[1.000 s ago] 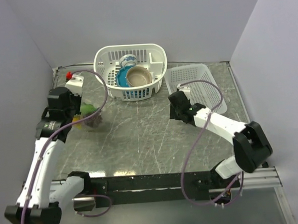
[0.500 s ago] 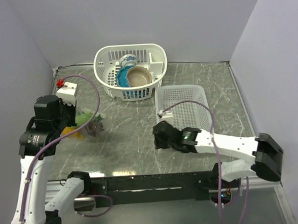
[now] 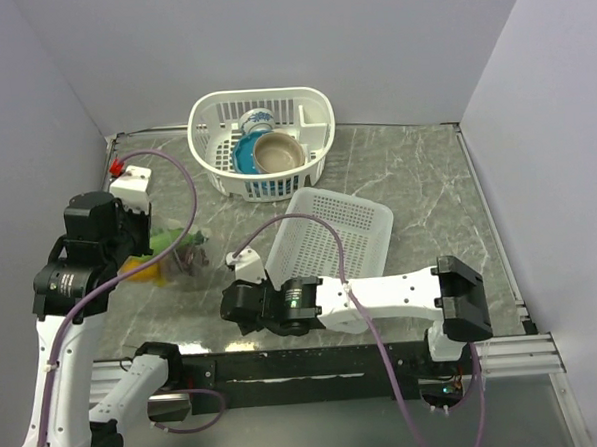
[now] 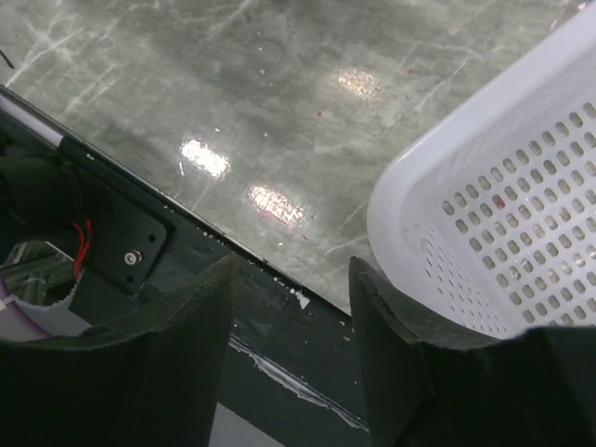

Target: Open the zip-top bag and remove the fake food

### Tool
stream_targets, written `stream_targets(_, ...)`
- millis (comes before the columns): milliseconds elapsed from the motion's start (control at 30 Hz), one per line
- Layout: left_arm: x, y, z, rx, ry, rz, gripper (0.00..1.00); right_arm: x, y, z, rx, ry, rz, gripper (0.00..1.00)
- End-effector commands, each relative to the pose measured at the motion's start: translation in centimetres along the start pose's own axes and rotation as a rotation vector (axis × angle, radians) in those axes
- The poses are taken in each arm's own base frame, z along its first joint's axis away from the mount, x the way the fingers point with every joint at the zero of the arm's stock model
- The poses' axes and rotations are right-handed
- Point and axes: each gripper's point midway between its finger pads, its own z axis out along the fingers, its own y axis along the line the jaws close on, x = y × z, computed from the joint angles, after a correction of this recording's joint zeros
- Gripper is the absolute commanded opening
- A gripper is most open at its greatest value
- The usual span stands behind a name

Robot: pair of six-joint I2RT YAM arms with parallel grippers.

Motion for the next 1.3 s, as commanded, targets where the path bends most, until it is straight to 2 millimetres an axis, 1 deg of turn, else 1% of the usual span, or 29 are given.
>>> stream_targets(0, -2.3, 0.0, -1.0, 0.009, -0.096, -0.003, 0.01, -0.9, -1.5, -1.4, 0.035, -0.045, 0.037, 0.61)
stream_targets(33, -2.2, 0.0, -1.0, 0.009, -0.093, -0.003, 0.01, -0.4, -2.1, -1.6, 0.039, -0.044, 0.037, 0.62)
stream_targets(100, -2.4, 0.0, -1.0, 0.012, -0.094, -0.006, 0.01, -0.1, -2.7, -1.9, 0.044, -0.045, 0.045, 0.68)
stream_targets(167, -2.4, -0.1, -1.1, 0.013, -0.099, -0.011, 0.01, -0.3, -3.2, -2.7, 0.038, -0.053, 0.050, 0.76)
stream_targets(200, -2.3, -0.1, -1.0, 0.014, -0.096, -0.012, 0.01, -0.7, -3.4, -3.2, 0.038, -0.063, 0.046, 0.78)
stream_targets(233, -2.2, -0.1, -1.0, 0.011, -0.094, -0.014, 0.01, -2.2, -4.1, -4.4, 0.057, -0.119, 0.058, 0.79)
stream_targets(267, -2.1, -0.1, -0.9, 0.011, -0.091, -0.015, 0.01, -3.1, -4.5, -5.2, 0.066, -0.147, 0.058, 0.83)
stream_targets(300, -1.9, -0.2, -0.7, 0.012, -0.084, -0.016, 0.01, -4.3, -5.1, -6.0, 0.076, -0.183, 0.063, 0.84)
stream_targets(333, -1.9, -0.2, -0.7, 0.012, -0.084, -0.017, 0.01, -6.1, -5.6, -7.5, 0.061, -0.234, 0.093, 0.85)
stream_targets(400, -1.8, -0.2, -0.7, 0.013, -0.082, -0.020, 0.01, -7.8, -7.1, -8.4, 0.073, -0.280, 0.109, 0.87)
stream_targets(433, -1.8, -0.2, -0.8, 0.012, -0.085, -0.021, 0.01, -8.8, -8.6, -8.9, 0.091, -0.303, 0.135, 0.87)
stream_targets(467, -1.8, -0.2, -0.8, 0.011, -0.083, -0.022, 0.01, -9.1, -9.6, -9.0, 0.115, -0.314, 0.127, 0.87)
stream_targets(500, -1.8, -0.1, -0.8, 0.009, -0.085, -0.022, 0.01, -8.5, -10.9, -8.8, 0.152, -0.302, 0.111, 0.87)
stream_targets(533, -1.7, -0.2, -0.8, 0.012, -0.076, -0.020, 0.01, -8.7, -12.7, -8.7, 0.200, -0.306, 0.120, 0.87)
stream_targets(567, -1.6, -0.2, -0.9, 0.012, -0.076, -0.017, 0.01, -8.5, -13.8, -8.6, 0.236, -0.301, 0.097, 0.87)
stream_targets(600, -1.5, -0.1, -0.9, 0.009, -0.075, -0.013, 0.01, -7.7, -15.9, -8.2, 0.312, -0.284, 0.081, 0.87)
stream_targets(633, -1.6, 0.0, -1.1, 0.005, -0.082, -0.010, 0.01, -7.5, -17.1, -8.0, 0.343, -0.270, 0.087, 0.87)
stream_targets(667, -1.5, 0.0, -1.0, 0.003, -0.082, -0.010, 0.01, -7.6, -18.9, -7.7, 0.387, -0.258, 0.101, 0.88)
stream_targets(700, -1.2, 0.0, -0.9, 0.002, -0.076, -0.008, 0.01, -7.3, -19.3, -7.4, 0.373, -0.243, 0.111, 0.89)
stream_targets(767, -1.0, -0.1, -0.9, 0.005, -0.080, -0.007, 0.01, -7.7, -20.2, -7.3, 0.366, -0.249, 0.135, 0.90)
stream_targets(867, -0.6, -0.3, -0.9, 0.015, -0.073, -0.010, 0.01, -8.7, -19.9, -6.9, 0.318, -0.274, 0.140, 0.90)
stream_targets(900, -0.7, -0.4, -0.9, 0.021, -0.074, -0.009, 0.01, -9.0, -20.0, -6.6, 0.330, -0.270, 0.134, 0.90)
stream_targets(967, -0.5, -0.5, -1.0, 0.025, -0.072, -0.007, 0.01, -9.3, -21.0, -6.5, 0.411, -0.264, 0.085, 0.89)
stream_targets(1033, -0.6, -0.4, -1.2, 0.022, -0.076, -0.003, 0.01, -8.7, -22.3, -6.2, 0.521, -0.194, 0.013, 0.89)
stream_targets(1067, -0.6, -0.4, -1.2, 0.020, -0.077, 0.002, 0.01, -8.4, -22.6, -6.1, 0.542, -0.168, -0.016, 0.89)
stream_targets(1100, -0.5, -0.3, -1.1, 0.016, -0.078, 0.005, 0.01, -7.7, -22.4, -5.9, 0.542, -0.128, -0.059, 0.90)
stream_targets(1133, -0.5, -0.3, -1.2, 0.016, -0.083, 0.006, 0.01, -7.3, -22.0, -5.9, 0.522, -0.108, -0.110, 0.90)
stream_targets(1200, -0.1, -0.3, -1.0, 0.014, -0.076, 0.011, 0.01, -6.8, -20.9, -6.5, 0.463, -0.132, -0.142, 0.91)
stream_targets(1267, 0.0, -0.3, -1.0, 0.016, -0.075, 0.009, 0.01, -5.7, -17.9, -7.0, 0.312, -0.122, -0.219, 0.91)
